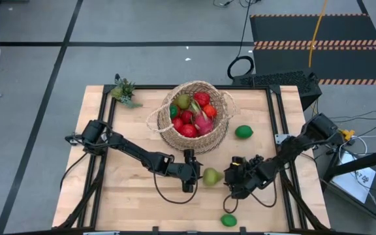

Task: Build produce basket
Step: Put the green pear into the basket

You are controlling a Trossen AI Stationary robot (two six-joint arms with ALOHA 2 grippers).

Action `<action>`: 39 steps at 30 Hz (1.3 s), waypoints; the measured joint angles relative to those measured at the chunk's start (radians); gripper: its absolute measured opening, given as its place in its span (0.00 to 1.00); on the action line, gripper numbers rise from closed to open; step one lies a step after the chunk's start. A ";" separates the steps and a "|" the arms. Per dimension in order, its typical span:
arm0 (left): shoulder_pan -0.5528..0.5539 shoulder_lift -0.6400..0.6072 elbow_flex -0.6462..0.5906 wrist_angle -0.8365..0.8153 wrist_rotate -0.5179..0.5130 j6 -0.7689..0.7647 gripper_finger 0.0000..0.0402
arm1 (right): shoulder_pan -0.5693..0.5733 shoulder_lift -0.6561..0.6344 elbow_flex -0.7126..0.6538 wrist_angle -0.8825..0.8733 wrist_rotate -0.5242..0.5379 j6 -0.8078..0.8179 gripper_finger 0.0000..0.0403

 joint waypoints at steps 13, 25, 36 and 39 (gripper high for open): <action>0.000 0.000 0.000 0.000 0.000 -0.001 0.61 | -0.033 0.059 0.004 0.090 -0.063 -0.031 0.21; -0.025 -0.036 0.001 -0.057 -0.002 0.003 0.61 | -0.033 0.015 -0.003 0.079 -0.051 -0.060 0.03; -0.131 -0.316 0.010 -0.200 -0.026 0.049 0.61 | -0.033 -0.128 0.062 0.025 -0.008 -0.101 0.01; -0.159 -0.394 0.010 -0.211 -0.027 0.079 0.61 | -0.022 -0.141 0.143 -0.048 0.020 -0.177 0.01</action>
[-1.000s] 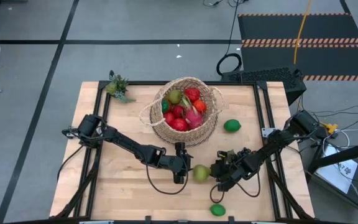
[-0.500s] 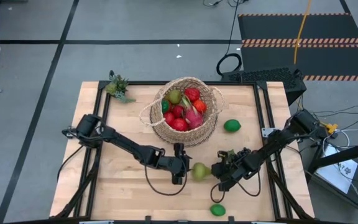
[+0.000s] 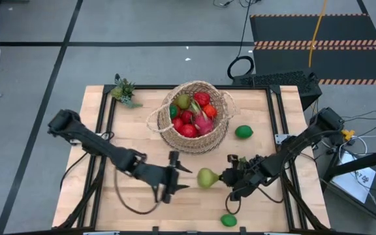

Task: Build produce basket
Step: Put the green pear into the basket

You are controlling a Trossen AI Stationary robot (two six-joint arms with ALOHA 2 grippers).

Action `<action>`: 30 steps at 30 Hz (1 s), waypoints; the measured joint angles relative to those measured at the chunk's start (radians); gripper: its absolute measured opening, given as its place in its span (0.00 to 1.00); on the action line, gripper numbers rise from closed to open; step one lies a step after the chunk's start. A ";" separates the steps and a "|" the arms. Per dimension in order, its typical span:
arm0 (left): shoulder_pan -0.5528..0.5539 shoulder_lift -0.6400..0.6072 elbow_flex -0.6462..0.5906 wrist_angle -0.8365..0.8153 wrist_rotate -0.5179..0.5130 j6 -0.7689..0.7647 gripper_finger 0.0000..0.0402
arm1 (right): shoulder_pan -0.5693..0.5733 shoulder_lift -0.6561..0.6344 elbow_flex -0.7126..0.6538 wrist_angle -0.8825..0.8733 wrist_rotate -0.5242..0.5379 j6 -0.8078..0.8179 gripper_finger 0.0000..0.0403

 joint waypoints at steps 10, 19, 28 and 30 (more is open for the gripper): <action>0.002 -0.284 0.000 -0.153 -0.139 0.107 0.61 | 0.039 -0.001 0.344 -0.380 0.232 -0.207 0.02; 0.033 -0.488 0.000 -0.230 -0.153 0.152 0.61 | 0.049 -0.002 0.491 -0.414 0.484 -0.535 0.02; 0.032 -0.556 0.000 -0.365 -0.151 0.045 0.61 | 0.048 -0.002 0.505 -0.299 0.654 -0.724 0.02; 0.032 -0.553 0.000 -0.378 -0.150 0.037 0.61 | 0.048 -0.002 0.505 -0.282 0.654 -0.717 0.02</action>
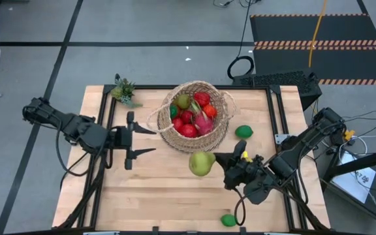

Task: Build produce basket
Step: Put the green pear into the basket

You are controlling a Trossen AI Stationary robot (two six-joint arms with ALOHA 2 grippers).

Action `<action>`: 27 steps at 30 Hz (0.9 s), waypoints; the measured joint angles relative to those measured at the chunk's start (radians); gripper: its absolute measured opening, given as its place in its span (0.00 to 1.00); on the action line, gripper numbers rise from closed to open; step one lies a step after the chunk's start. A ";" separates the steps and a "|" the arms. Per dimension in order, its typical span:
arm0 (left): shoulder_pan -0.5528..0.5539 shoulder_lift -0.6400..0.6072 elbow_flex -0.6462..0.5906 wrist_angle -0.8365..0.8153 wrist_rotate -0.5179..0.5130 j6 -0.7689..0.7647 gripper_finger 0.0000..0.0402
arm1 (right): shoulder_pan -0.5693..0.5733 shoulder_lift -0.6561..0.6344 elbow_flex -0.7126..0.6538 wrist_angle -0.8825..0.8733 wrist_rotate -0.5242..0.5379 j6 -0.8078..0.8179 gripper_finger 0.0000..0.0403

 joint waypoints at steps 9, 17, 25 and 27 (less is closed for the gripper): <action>-0.005 0.030 0.000 -0.005 0.003 -0.016 0.61 | 0.000 0.000 0.000 0.119 -0.002 -0.035 0.02; -0.005 0.033 -0.001 -0.004 0.004 -0.009 0.61 | 0.000 0.000 0.000 0.114 -0.002 -0.143 0.02; -0.005 0.032 -0.001 -0.004 0.004 -0.006 0.61 | 0.000 0.000 0.000 0.102 -0.002 -0.303 0.02; -0.005 0.032 -0.001 -0.004 0.004 -0.002 0.61 | 0.000 0.000 0.000 0.100 -0.002 -0.361 0.02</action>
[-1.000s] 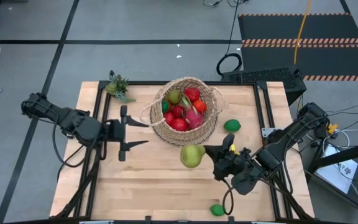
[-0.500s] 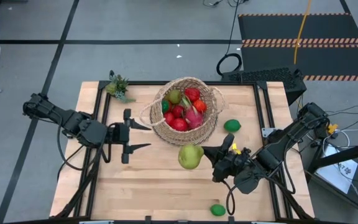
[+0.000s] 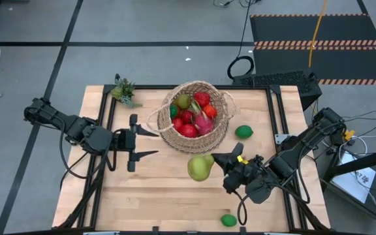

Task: Build produce basket
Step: Put the green pear into the basket

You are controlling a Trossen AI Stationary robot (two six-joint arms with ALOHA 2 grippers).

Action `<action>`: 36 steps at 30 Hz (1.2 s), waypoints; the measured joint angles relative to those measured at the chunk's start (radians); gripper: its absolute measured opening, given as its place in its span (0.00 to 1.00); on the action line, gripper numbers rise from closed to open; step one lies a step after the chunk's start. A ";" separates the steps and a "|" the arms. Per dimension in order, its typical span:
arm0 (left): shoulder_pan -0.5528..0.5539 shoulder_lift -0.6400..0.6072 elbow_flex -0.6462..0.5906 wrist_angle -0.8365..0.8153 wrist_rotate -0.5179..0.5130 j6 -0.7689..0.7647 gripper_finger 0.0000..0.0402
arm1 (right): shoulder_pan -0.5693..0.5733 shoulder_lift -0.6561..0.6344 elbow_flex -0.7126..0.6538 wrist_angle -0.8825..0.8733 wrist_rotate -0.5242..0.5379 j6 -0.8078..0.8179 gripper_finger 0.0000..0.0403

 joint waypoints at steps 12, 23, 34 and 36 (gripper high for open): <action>0.000 0.000 0.000 0.000 0.000 0.000 0.61 | 0.004 0.000 0.000 -0.130 0.000 -0.062 0.02; 0.000 0.000 0.000 0.002 0.000 -0.001 0.61 | 0.007 0.000 0.000 -0.124 0.000 -0.059 0.02; 0.000 0.000 0.000 0.004 0.000 -0.002 0.61 | 0.007 0.000 0.000 -0.109 -0.004 -0.058 0.02; 0.000 0.000 0.000 0.008 -0.001 -0.002 0.61 | 0.007 0.000 0.000 -0.104 -0.004 -0.053 0.02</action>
